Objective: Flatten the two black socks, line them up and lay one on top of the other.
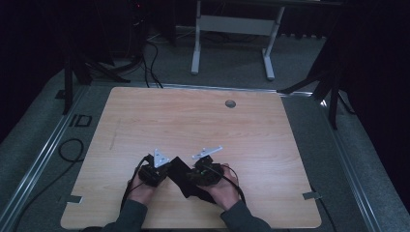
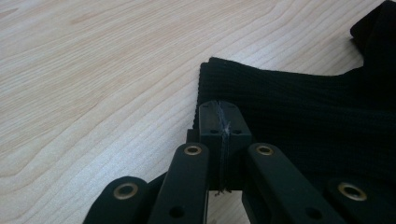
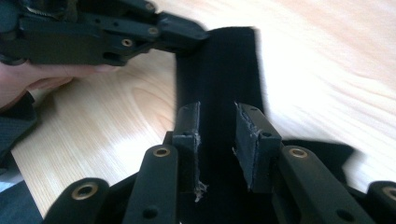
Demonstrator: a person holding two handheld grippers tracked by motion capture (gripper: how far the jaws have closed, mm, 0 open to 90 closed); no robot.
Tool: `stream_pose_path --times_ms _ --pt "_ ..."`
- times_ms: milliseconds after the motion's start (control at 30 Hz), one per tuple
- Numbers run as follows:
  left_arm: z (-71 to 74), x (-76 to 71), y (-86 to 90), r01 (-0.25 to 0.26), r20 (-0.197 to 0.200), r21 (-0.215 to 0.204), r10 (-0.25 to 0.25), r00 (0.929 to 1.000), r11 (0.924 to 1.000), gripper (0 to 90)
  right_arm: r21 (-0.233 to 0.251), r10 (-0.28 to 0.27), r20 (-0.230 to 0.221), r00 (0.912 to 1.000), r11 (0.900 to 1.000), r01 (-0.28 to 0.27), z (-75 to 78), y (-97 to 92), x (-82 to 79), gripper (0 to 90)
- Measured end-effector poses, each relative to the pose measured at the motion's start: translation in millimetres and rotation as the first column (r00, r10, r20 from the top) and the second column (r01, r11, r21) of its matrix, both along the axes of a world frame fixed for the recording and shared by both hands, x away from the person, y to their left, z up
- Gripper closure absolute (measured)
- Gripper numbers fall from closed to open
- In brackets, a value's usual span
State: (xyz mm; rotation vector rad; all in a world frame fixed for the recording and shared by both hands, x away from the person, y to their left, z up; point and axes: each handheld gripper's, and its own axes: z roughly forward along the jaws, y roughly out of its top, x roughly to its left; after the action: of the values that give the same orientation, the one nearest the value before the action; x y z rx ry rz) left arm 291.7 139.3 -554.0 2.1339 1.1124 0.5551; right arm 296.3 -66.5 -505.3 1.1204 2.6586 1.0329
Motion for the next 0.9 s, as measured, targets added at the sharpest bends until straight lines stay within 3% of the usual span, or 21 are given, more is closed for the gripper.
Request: stream_pose_path --times_ms 200,367,700,900 --pt "-0.2 0.0 -0.2 -0.003 -0.005 -0.003 0.003 1.0000 1.0000 90.0 -0.033 -0.069 0.064 0.9956 0.9969 0.072 6.6 -39.3 -12.0 70.0" --pt "-0.3 -0.2 -0.8 -0.003 -0.006 -0.002 0.003 1.0000 1.0000 90.0 -0.055 -0.127 0.049 0.9907 0.9901 0.130 -4.3 -61.3 -15.5 70.7" --pt "-0.3 -0.9 -1.1 -0.005 -0.008 0.001 0.005 1.0000 1.0000 90.0 -0.065 -0.162 -0.042 0.9860 0.9851 0.159 -31.6 -56.6 -15.5 65.5" --pt "-0.2 -1.5 -1.1 -0.007 -0.008 0.004 0.007 0.9999 1.0000 90.0 -0.089 -0.174 -0.040 0.9840 0.9814 0.170 -38.3 -52.9 -9.5 71.2"
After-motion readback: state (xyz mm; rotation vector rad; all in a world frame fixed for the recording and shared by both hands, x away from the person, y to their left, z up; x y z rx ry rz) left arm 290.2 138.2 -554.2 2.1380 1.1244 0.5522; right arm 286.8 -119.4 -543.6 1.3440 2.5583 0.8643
